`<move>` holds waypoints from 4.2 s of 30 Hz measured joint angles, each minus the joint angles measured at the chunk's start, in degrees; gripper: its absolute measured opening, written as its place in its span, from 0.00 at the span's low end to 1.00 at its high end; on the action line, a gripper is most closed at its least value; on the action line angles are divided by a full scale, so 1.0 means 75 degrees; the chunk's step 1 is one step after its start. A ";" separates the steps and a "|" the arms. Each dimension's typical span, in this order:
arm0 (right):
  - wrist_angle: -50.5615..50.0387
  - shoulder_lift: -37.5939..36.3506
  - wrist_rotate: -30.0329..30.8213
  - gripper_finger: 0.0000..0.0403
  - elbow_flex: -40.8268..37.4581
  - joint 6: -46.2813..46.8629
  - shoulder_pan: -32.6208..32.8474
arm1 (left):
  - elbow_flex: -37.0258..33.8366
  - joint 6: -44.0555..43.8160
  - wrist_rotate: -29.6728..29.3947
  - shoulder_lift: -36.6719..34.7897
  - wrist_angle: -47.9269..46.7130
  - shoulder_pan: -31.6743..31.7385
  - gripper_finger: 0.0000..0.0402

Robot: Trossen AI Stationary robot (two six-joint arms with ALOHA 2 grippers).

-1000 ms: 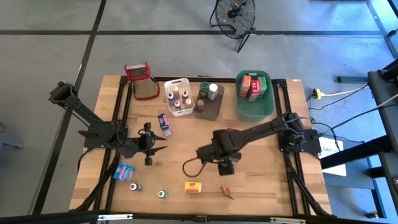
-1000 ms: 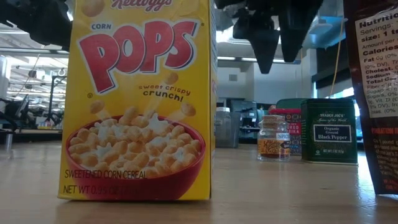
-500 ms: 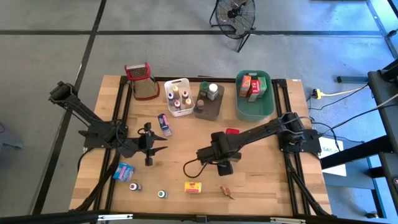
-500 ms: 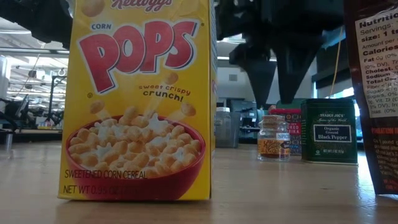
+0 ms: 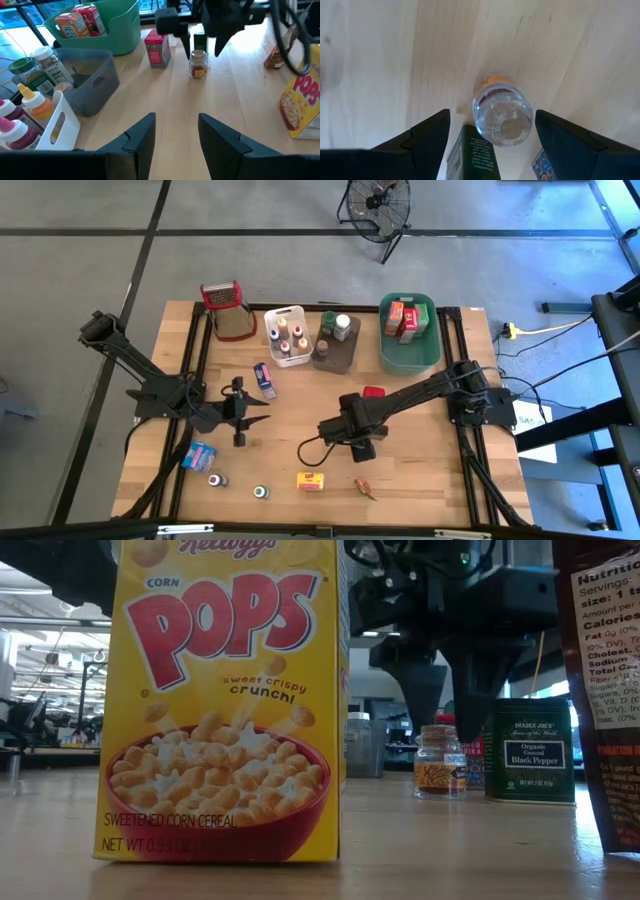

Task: Pick & Place Kitchen Items
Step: Put the brown spice bottle into the black bin

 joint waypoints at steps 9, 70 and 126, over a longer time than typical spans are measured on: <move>0.0317 0.0000 -0.0047 0.73 -0.0232 -0.0259 -0.0012 | 0.0000 -0.0010 -0.0120 0.0000 0.0110 0.0001 0.36; 0.0826 -0.0001 -0.1026 0.45 -0.0507 -0.0743 -0.0221 | 0.0000 -0.0125 -0.0181 0.0000 0.0104 0.0003 0.36; 0.0907 0.0006 -0.0105 0.46 0.1487 -0.2882 -0.4401 | 0.0003 -0.0191 0.1051 0.0000 -0.0371 -0.0006 0.36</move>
